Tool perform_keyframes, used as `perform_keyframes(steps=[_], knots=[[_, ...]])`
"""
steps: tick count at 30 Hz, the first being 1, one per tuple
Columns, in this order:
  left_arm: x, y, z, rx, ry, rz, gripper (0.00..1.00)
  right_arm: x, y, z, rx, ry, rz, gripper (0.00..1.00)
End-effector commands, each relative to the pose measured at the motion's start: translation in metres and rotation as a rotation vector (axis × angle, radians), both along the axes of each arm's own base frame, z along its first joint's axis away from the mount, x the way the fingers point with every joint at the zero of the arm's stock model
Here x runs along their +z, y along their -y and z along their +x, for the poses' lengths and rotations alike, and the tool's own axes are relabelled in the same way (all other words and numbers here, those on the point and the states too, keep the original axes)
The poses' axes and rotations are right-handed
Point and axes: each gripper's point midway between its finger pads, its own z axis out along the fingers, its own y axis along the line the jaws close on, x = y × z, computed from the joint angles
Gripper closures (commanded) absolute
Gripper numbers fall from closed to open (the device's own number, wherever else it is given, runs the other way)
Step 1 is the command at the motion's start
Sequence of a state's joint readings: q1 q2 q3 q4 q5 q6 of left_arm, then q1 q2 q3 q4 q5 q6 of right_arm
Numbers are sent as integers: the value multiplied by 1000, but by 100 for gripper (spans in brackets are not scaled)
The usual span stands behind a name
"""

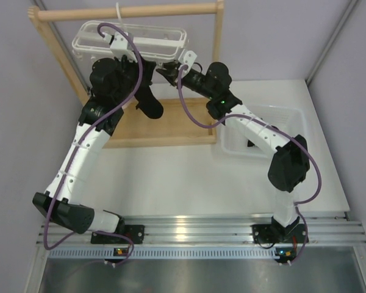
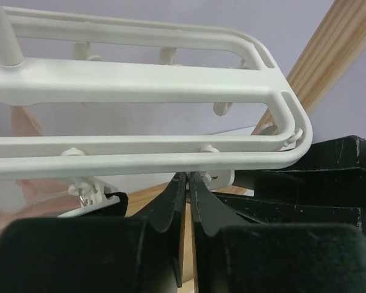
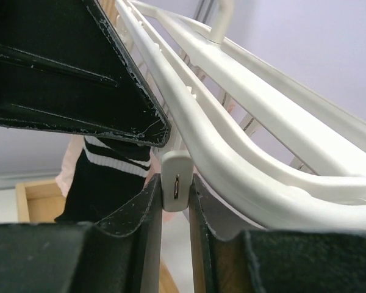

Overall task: Clip the socks to the hanger
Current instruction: Open the clamp at the hanger.

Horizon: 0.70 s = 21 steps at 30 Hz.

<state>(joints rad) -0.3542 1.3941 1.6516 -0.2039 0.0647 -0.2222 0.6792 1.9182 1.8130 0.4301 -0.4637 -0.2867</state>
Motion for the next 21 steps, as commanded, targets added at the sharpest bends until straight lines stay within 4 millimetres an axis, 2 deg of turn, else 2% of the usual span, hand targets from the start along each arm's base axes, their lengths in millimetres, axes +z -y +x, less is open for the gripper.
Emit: perform_keyframes(steps=[1, 2, 3, 7, 10, 15, 21], knots=[[40, 0, -27, -57, 87, -74, 90, 37, 9, -30, 34, 30, 60, 100], [42, 0, -30, -62, 92, -78, 87, 38, 10, -31, 33, 14, 66, 100], [44, 0, -32, -66, 95, -85, 80, 32, 11, -30, 33, -6, 62, 100], [46, -5, -41, -82, 92, -113, 62, 33, 11, -40, 57, -65, 69, 100], [51, -9, -50, -115, 99, -120, 54, 38, 12, -44, 61, -91, 81, 100], [41, -3, -55, -169, 60, -87, 49, 39, 7, -45, 37, -139, 63, 100], [32, 3, -50, -191, 28, -80, 48, 36, 3, -47, 7, -165, 45, 100]])
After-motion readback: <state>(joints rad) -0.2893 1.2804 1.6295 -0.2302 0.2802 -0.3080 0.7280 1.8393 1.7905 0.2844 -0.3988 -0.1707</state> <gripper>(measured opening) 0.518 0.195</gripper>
